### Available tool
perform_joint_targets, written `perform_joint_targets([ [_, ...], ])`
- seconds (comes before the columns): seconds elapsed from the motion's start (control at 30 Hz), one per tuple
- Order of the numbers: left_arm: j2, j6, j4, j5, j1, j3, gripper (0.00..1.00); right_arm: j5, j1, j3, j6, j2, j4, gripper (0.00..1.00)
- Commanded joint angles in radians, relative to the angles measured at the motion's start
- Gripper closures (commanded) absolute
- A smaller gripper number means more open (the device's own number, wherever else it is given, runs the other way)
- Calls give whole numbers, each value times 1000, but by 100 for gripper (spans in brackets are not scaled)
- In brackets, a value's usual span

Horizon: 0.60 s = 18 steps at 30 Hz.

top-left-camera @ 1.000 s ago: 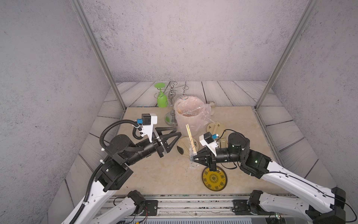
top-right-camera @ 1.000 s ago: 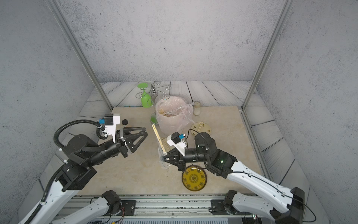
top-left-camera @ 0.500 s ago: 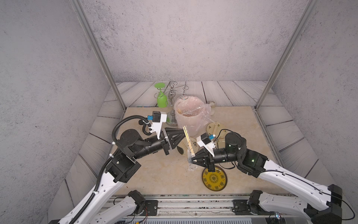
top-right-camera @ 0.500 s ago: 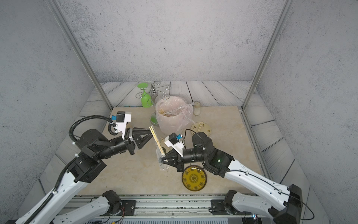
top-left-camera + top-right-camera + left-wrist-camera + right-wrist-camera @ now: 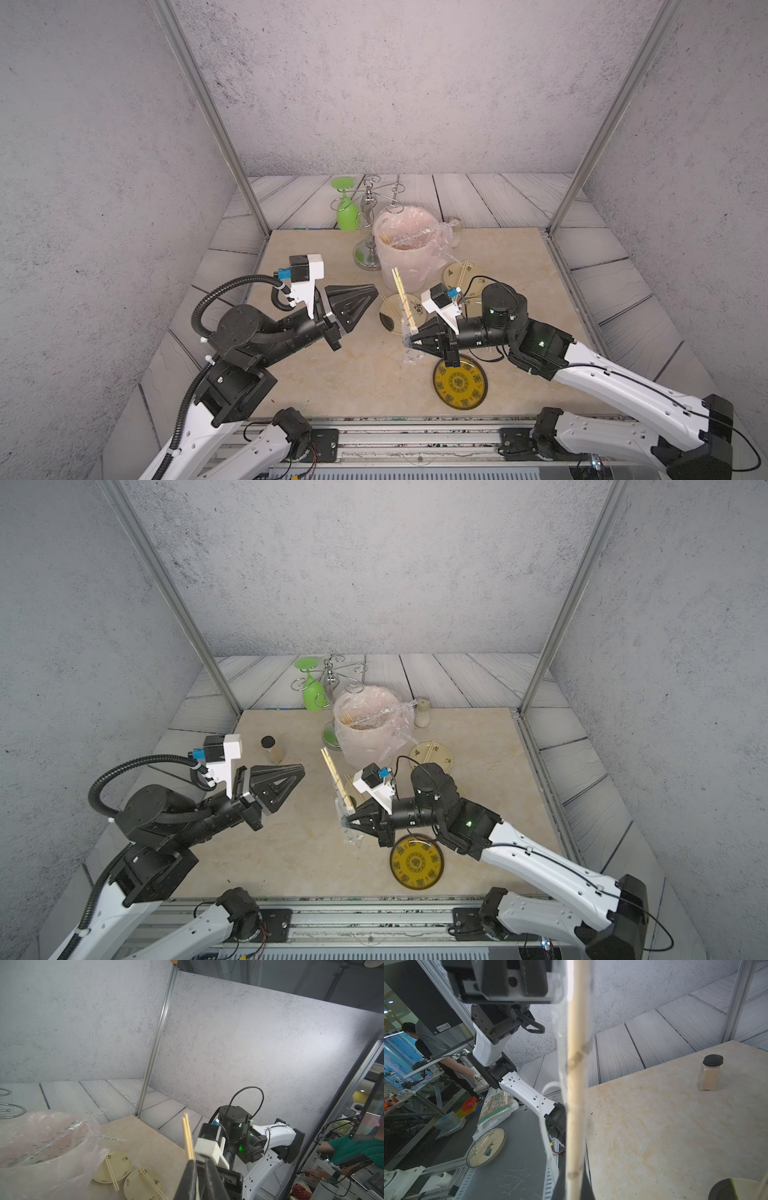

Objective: Remove the packaging of disposable chopsticks
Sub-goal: Remove the packet bag from the disposable chopsticks.

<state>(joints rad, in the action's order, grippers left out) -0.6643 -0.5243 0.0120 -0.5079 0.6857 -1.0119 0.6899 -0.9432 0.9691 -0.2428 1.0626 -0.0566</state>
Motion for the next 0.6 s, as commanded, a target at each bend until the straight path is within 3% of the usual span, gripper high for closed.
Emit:
perform_joint_targets([
  [0.0, -63, -40, -44, -53, 3, -2, 90, -2, 0, 5, -4, 15, 2, 100],
  [0.43, -147, -115, -126, -99, 3, -4, 91, 23, 0, 11, -7, 25, -8, 100],
  [0.57, -156, -131, -139, -118, 3, -5, 86, 19, -1, 11, -4, 27, -12, 100],
])
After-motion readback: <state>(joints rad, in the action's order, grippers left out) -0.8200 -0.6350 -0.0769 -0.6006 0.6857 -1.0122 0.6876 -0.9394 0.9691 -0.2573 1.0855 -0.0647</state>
